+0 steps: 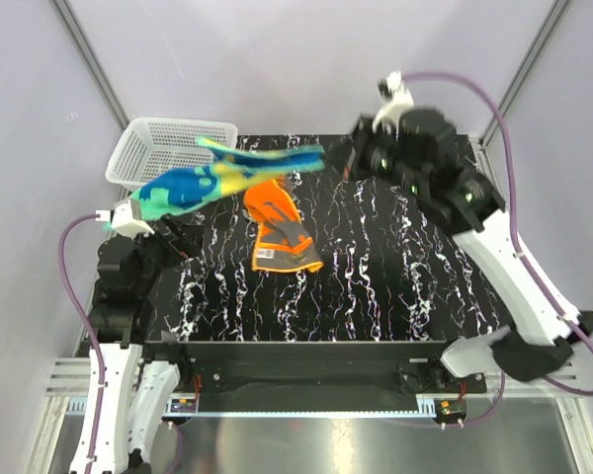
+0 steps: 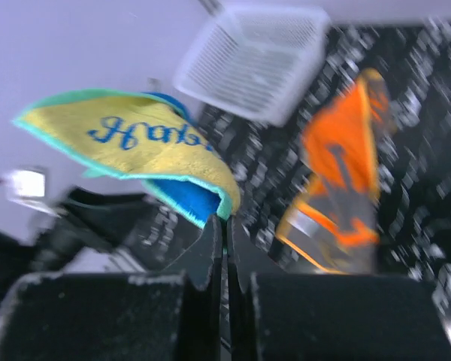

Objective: Roll the towels

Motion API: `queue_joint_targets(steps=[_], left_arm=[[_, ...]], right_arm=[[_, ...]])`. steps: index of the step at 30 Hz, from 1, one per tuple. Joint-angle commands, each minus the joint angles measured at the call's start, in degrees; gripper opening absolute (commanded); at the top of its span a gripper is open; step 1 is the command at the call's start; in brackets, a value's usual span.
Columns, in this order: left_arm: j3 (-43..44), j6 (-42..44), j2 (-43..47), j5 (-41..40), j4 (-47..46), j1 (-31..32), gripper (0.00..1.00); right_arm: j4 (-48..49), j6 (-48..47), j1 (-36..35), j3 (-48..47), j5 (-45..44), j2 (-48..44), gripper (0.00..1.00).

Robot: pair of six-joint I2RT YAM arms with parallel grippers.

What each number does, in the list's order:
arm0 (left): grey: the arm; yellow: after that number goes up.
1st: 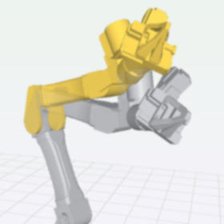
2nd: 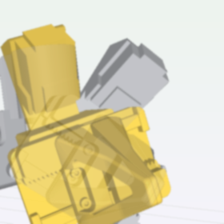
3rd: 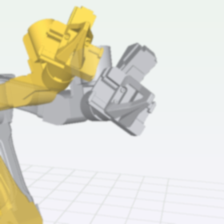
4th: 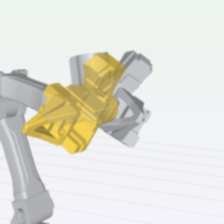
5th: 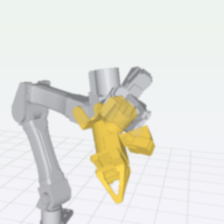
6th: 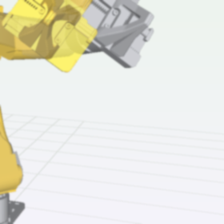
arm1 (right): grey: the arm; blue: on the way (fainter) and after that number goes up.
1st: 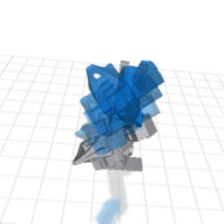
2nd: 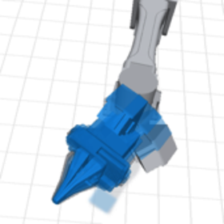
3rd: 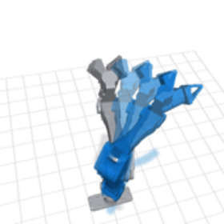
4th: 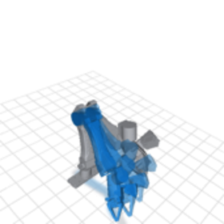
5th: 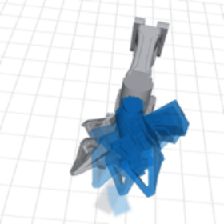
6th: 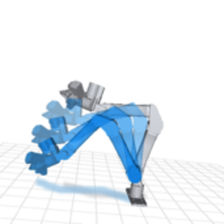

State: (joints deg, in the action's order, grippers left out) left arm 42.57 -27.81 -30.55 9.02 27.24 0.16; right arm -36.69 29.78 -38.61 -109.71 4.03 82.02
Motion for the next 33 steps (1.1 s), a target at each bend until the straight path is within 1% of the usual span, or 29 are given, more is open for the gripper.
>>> queue_joint_targets(steps=[1, 2, 3, 5, 6, 9, 11, 13, 14, 16, 17, 19, 20, 22, 23, 24, 25, 26, 28, 29, 31, 32, 33], left_arm=[[2.1, 1.4, -0.1, 0.3, 1.0, -0.1, 0.99], [1.6, 1.1, -0.3, 0.7, 0.6, -0.2, 0.99], [1.5, 0.8, -0.4, 0.9, 0.4, -0.1, 0.99], [1.2, 0.8, -0.2, 0.3, 0.6, -0.1, 0.99], [1.3, 1.0, 0.0, -0.4, 1.0, -0.1, 0.99], [1.9, 1.4, 0.1, -2.5, 1.5, -0.1, 0.99], [2.0, 1.4, -2.0, -1.6, 0.4, -0.2, 0.99], [2.3, 1.3, -4.8, 0.2, -0.8, -0.1, 0.99], [2.2, 1.1, -7.8, 2.6, -2.9, -0.1, 0.99], [2.0, 0.3, -11.4, 4.1, -5.7, 0.9, 0.99], [2.8, 0.3, -15.6, 4.1, -8.0, 2.0, 0.99], [5.1, 0.9, -21.2, 0.0, -8.2, 9.4, 0.99], [8.8, 1.7, -27.9, -4.9, -7.7, 15.3, 0.99], [13.3, 1.4, -35.4, -10.5, -5.2, 20.3, 0.99], [18.3, 0.8, -43.0, -14.2, -4.3, 21.9, 0.99], [20.7, 0.3, -46.6, -15.0, -3.9, 23.9, 0.99], [23.2, -0.1, -50.2, -15.9, -3.2, 24.4, 0.99], [28.0, -0.6, -56.8, -17.8, -2.1, 25.0, 0.99], [32.7, -0.4, -63.2, -19.3, -1.1, 25.9, 0.99], [37.9, -0.3, -69.7, -20.5, 0.9, 26.0, 0.99], [44.2, -0.4, -76.5, -21.3, 5.0, 26.3, 0.99], [49.6, -0.6, -82.2, -22.4, 8.8, 26.4, 0.99], [51.8, -0.7, -84.5, -22.8, 10.3, 26.6, 0.99]], right_arm=[[2.8, 0.2, 0.0, 22.0, -7.5, -6.9, 0.0], [2.4, 1.7, 0.2, 26.4, -8.9, -8.4, 0.0], [2.1, 3.1, 0.2, 34.4, -11.4, -10.3, 0.0], [2.8, 7.2, 0.6, 42.2, -12.0, -11.3, 0.0], [3.5, 8.7, 0.6, 49.0, -11.6, -11.6, 0.0], [6.3, 13.7, 1.6, 58.7, -9.9, -11.3, 0.0], [9.7, 15.0, 1.7, 62.8, -8.4, -12.0, 0.0], [11.8, 14.3, 1.7, 64.1, -5.8, -13.0, 0.0], [11.5, 13.2, 1.7, 64.5, -5.6, -14.3, 0.0], [8.8, 12.5, 1.7, 64.8, -7.0, -16.0, 0.0], [8.0, 12.1, 1.7, 65.3, -6.8, -18.0, 0.0], [5.3, 11.8, 1.7, 65.8, -6.1, -20.3, 0.0], [4.7, 11.6, 1.7, 66.7, -5.4, -22.8, 0.0], [2.9, 11.9, 1.7, 67.6, -5.0, -25.1, 0.0], [2.3, 11.9, 1.7, 68.4, -4.9, -27.1, 0.0], [1.7, 12.0, 1.7, 68.7, -4.7, -27.8, 0.0], [0.4, 11.9, 1.7, 68.8, -4.6, -28.5, 0.0], [-0.1, 12.0, 1.7, 68.8, -4.6, -29.0, 0.0], [-1.0, 12.0, 1.7, 69.3, -4.1, -30.2, 0.0], [-1.1, 12.1, 1.7, 69.5, -4.2, -30.6, 0.0], [-1.6, 12.3, 1.7, 70.2, -4.2, -31.6, 0.0], [-1.8, 12.4, 1.7, 70.6, -2.6, -32.1, 0.0], [-2.0, 12.5, 1.7, 70.8, -2.3, -32.4, 0.0]])
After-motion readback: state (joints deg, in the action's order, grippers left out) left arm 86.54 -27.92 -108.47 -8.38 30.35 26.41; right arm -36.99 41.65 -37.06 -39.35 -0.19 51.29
